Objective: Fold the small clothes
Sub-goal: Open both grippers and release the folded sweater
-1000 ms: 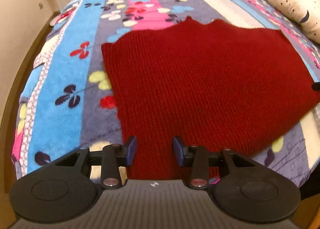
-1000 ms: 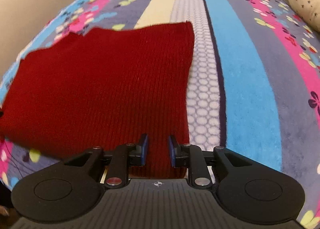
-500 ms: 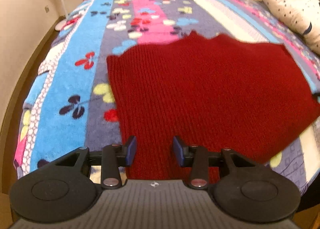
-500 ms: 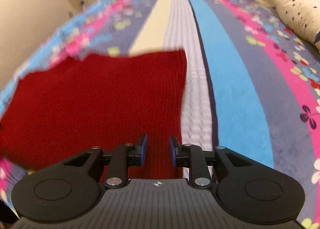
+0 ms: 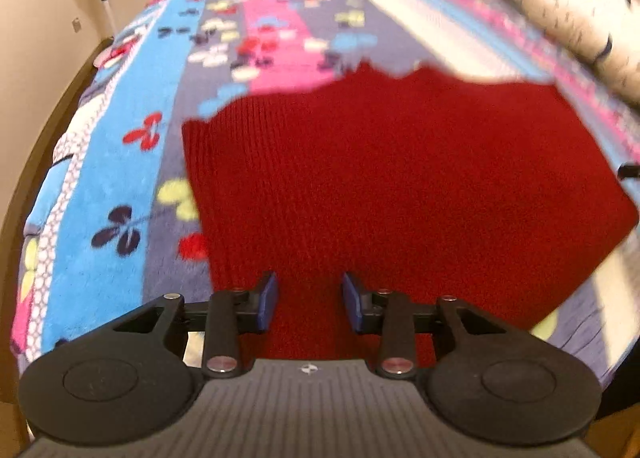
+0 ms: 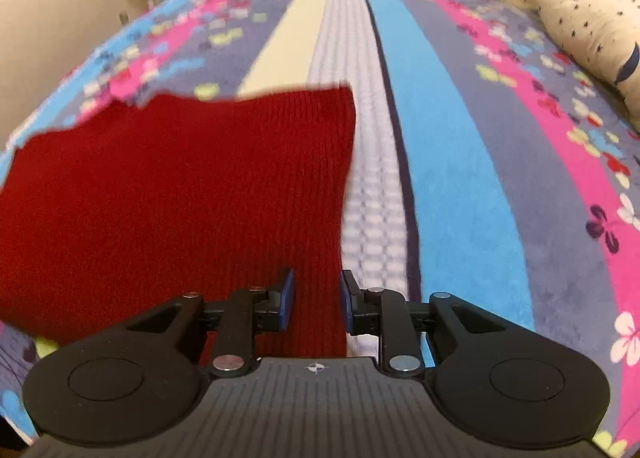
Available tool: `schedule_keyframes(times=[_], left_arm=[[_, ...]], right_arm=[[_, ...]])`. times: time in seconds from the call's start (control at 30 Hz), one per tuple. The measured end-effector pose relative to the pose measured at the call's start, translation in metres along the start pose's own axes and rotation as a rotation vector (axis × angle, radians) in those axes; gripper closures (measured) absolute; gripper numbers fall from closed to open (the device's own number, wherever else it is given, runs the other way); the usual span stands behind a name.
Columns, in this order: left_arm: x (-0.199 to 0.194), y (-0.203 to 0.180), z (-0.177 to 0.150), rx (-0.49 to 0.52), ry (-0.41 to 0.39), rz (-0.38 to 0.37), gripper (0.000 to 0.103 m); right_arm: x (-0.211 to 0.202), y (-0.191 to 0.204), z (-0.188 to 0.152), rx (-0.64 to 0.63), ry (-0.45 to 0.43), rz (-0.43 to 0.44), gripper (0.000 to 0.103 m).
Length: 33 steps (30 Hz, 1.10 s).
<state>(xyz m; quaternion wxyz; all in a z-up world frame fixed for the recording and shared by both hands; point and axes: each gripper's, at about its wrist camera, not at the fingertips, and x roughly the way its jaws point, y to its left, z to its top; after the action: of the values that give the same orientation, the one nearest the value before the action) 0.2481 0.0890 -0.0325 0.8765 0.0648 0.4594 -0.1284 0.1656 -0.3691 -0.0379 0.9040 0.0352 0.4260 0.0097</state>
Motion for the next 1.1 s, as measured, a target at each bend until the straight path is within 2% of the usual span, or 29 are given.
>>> schedule_keyframes(times=[0.1,0.2,0.27,0.63,0.7,0.77,0.8,0.97,1.1], left_arm=[[-0.002,0.001,0.005,-0.022,-0.042,0.000,0.062],[0.010,0.000,0.007,-0.014,0.008,0.010,0.062],[0.017,-0.004,0.006,0.013,0.031,0.018,0.057],[0.003,0.005,0.008,-0.044,-0.040,0.043,0.050],[0.007,0.005,0.008,-0.041,-0.019,0.040,0.047],[0.019,0.003,0.005,-0.023,0.044,0.057,0.035],[0.022,0.002,0.004,-0.015,0.054,0.066,0.034],[0.009,0.005,0.006,-0.045,0.004,0.075,0.034],[-0.010,0.018,0.009,-0.108,-0.077,0.109,0.033]], right_arm=[[-0.004,0.005,0.002,-0.030,-0.041,0.020,0.073],[0.008,0.010,0.000,-0.061,0.017,-0.001,0.071],[0.015,0.012,-0.001,-0.067,0.049,-0.014,0.071],[0.012,0.016,-0.004,-0.065,0.036,-0.016,0.067],[0.013,0.017,-0.005,-0.068,0.041,-0.019,0.066],[0.017,0.018,-0.006,-0.076,0.060,-0.029,0.062],[0.018,0.019,-0.007,-0.079,0.069,-0.031,0.061],[0.015,0.023,-0.006,-0.076,0.054,-0.045,0.061],[0.003,0.034,-0.004,-0.095,-0.008,-0.044,0.061]])
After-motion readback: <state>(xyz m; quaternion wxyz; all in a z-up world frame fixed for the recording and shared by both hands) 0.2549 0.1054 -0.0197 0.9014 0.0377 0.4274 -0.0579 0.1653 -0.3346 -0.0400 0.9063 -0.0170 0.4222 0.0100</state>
